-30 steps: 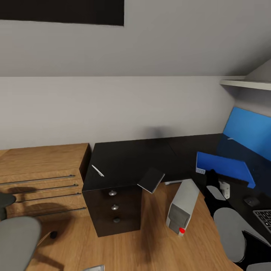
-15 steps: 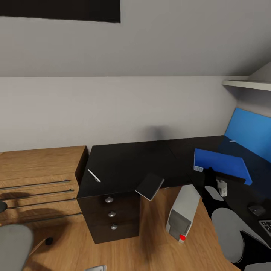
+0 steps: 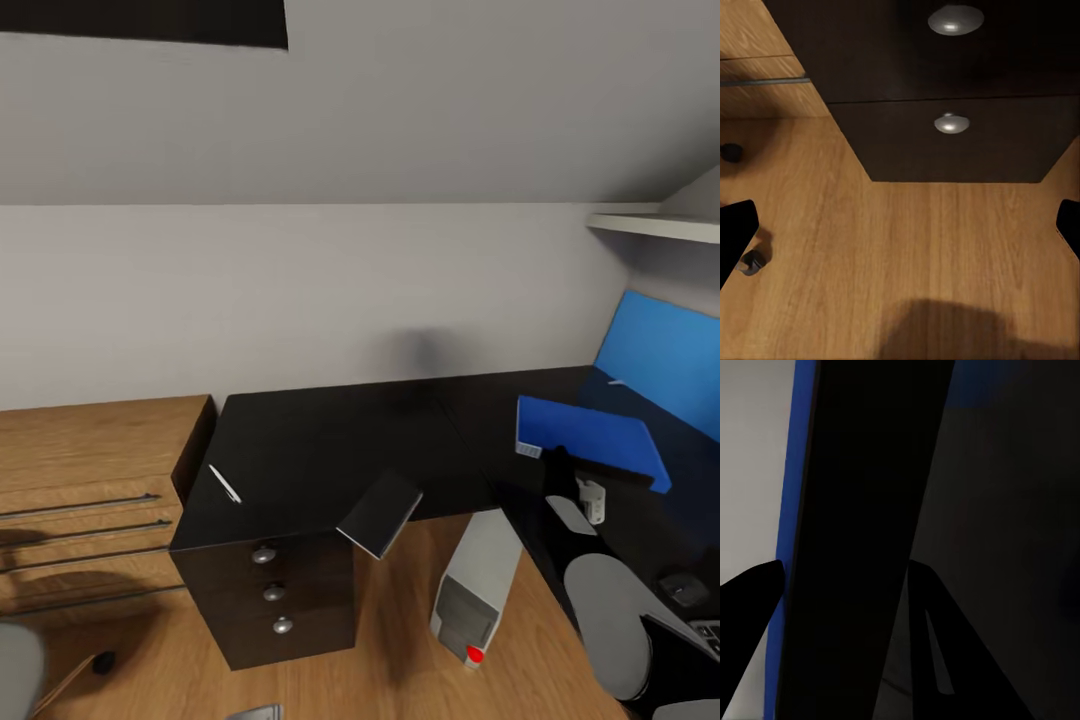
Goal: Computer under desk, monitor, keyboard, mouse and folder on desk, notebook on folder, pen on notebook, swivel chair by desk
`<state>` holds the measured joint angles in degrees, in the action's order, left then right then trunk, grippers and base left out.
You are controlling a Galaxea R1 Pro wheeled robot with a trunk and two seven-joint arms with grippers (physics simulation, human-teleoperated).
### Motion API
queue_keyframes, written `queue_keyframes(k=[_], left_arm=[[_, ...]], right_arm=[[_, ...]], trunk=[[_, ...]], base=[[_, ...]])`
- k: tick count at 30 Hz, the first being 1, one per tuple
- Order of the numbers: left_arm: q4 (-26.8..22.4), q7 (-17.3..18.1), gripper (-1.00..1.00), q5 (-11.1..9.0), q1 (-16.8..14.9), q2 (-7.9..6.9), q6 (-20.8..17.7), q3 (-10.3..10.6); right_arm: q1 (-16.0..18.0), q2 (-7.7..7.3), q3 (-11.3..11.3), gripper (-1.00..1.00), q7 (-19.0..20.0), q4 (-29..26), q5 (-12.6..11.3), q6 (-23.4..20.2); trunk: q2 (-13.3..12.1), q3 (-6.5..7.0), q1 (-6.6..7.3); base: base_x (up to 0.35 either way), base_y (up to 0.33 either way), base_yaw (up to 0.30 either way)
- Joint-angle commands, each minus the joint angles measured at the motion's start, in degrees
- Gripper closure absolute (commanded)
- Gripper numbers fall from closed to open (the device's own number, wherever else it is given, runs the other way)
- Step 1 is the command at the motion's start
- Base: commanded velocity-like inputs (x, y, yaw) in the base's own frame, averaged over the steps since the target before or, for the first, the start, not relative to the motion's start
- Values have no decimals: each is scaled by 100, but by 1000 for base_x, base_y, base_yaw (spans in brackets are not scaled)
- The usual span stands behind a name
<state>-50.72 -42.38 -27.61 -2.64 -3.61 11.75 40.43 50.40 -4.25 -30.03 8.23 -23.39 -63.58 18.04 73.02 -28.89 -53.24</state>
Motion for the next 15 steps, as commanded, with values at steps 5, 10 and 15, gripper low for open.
queue_keyframes(k=[5, 10, 15], left_arm=[[-7, -33, -100, -53, -8, -8, 38, 35], [-8, -41, -100, -44, -8, -8, 39, 42], [-8, -42, -100, -43, -8, -8, 42, 48]], right_arm=[[5, -126, -6, 100, 11, 12, -64, -254], [5, -243, -8, 100, -58, 287, -81, -359], [5, -306, -11, 100, -212, 404, -99, -371]], trunk=[[3, -6, 0], [3, -6, 0], [3, -6, 0]], base=[[14, -14, 0], [1, -1, 0], [0, 0, 0]])
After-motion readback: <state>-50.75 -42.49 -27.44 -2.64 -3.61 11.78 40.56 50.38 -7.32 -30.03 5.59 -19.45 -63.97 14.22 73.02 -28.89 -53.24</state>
